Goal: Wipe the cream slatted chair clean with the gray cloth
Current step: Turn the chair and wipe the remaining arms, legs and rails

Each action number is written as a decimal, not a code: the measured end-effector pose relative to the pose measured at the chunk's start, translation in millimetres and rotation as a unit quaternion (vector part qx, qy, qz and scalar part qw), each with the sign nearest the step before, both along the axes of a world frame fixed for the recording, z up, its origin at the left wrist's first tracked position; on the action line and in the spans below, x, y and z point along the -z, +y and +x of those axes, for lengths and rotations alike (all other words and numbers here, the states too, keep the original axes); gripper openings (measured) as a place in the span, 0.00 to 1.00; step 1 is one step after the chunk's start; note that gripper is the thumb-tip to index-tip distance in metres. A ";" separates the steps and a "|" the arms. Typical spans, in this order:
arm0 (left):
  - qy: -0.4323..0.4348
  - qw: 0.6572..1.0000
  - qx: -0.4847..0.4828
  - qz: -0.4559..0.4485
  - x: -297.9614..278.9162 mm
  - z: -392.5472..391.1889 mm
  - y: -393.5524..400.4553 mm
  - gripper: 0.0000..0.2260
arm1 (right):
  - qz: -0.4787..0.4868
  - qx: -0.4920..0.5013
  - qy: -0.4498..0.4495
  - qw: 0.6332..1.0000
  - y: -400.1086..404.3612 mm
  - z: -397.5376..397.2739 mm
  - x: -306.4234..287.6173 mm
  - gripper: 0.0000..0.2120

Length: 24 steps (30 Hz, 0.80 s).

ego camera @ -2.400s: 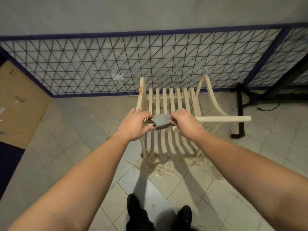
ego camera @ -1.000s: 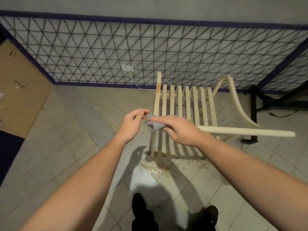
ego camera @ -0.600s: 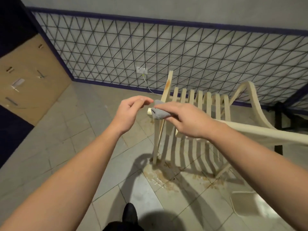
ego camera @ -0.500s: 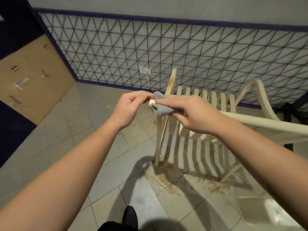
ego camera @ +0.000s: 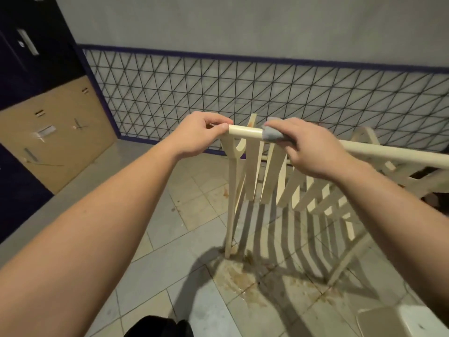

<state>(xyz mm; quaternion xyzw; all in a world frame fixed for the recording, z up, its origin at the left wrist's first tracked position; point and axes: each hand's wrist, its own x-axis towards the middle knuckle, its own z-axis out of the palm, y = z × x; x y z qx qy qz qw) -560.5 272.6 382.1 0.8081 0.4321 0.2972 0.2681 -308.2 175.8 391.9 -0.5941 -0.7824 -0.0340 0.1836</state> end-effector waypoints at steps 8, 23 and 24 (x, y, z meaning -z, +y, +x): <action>-0.178 0.976 0.016 -0.127 18.9 -3.9 2.3 0.14 | 0.261 -0.127 -0.058 0.955 -12.3 -25.6 88.8 0.20; -0.139 0.987 0.024 -0.080 11.0 -0.6 7.6 0.17 | -0.072 -0.031 -0.219 0.973 30.5 -67.7 180.5 0.20; -0.133 0.989 0.023 -0.068 12.6 -0.9 8.1 0.15 | -0.071 -0.034 -0.134 0.988 18.8 -66.8 181.3 0.24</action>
